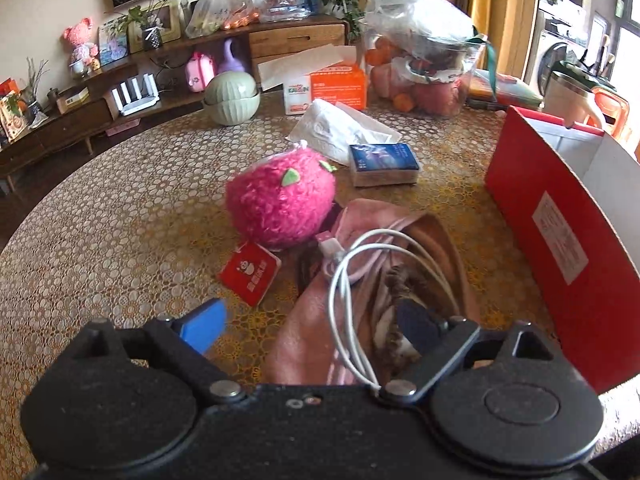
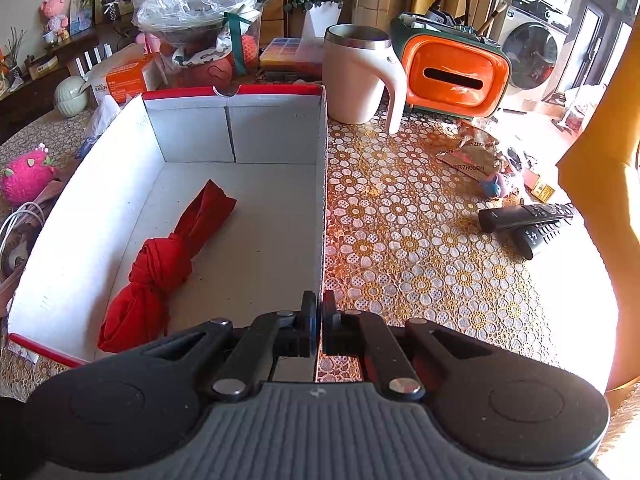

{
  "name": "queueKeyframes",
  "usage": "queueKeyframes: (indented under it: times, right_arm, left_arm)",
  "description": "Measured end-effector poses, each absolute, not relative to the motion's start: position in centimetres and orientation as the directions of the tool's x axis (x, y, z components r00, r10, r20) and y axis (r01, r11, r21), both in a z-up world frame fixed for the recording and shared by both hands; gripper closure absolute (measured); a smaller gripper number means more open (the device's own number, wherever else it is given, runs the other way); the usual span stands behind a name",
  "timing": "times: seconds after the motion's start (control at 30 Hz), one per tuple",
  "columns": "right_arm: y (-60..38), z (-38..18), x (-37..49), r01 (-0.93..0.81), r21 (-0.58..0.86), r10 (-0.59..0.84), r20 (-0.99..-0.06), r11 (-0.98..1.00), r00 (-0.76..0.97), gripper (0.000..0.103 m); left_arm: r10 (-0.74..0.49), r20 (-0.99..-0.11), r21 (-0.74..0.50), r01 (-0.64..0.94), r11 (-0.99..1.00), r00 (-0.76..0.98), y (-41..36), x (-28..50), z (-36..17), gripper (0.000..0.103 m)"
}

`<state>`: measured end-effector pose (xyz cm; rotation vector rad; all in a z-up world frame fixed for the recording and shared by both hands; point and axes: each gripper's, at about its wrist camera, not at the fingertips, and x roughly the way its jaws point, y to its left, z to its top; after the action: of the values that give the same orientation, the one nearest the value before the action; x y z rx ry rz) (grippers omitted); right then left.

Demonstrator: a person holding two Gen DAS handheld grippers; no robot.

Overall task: Organize objects
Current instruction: 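Return the left gripper to the pink bag and grasp the white cable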

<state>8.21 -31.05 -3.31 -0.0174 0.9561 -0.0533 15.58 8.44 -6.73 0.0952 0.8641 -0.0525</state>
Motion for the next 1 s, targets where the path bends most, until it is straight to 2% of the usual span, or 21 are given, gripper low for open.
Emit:
queueKeyframes:
  times: [0.1,0.23,0.33,0.5,0.63,0.7,0.8,1.0]
  right_arm:
    - [-31.0,-3.3,8.2,0.038,-0.038,-0.053,-0.816,0.999,0.576,0.101]
    - [-31.0,-3.4,8.2,0.039,-0.041,-0.056,-0.816,0.998,0.575,0.101]
    - [-31.0,-3.4,8.2,0.039,-0.041,-0.056,-0.817,0.998,0.574,0.101]
    - [-31.0,-3.3,8.2,0.039,-0.04,-0.055,-0.817,0.998,0.574,0.101]
    - [-31.1,-3.4,8.2,0.038,-0.042,-0.056,-0.817,0.998,0.574,0.101]
    - [-31.1,-3.4,8.2,0.039,-0.04,-0.055,-0.817,0.998,0.575,0.101]
    - [-31.1,-3.3,8.2,0.038,-0.041,-0.056,-0.817,0.998,0.574,0.101]
    - [-31.1,-3.3,8.2,0.038,-0.041,-0.056,-0.816,0.998,0.575,0.101]
  left_arm:
    - [0.019,-0.775,0.057,0.041,0.998,0.631,9.3,16.6,-7.5,0.023]
    - [0.001,-0.786,0.041,0.051,0.998,0.618,9.0,17.1,-8.3,0.028]
    - [-0.011,-0.793,0.033,0.06,0.998,0.609,8.5,17.4,-8.8,0.039]
    - [-0.073,-0.797,-0.036,0.074,0.997,0.599,8.4,17.8,-9.1,0.065]
    - [-0.125,-0.8,-0.082,0.099,0.992,0.587,8.2,17.8,-9.0,0.071]
    - [-0.153,-0.803,-0.11,0.11,0.988,0.576,8.2,17.9,-9.0,0.085]
    - [-0.156,-0.803,-0.111,0.112,0.987,0.575,8.2,17.8,-8.5,0.099]
    - [-0.166,-0.788,-0.105,0.137,0.985,0.593,7.9,16.5,-6.3,0.099]
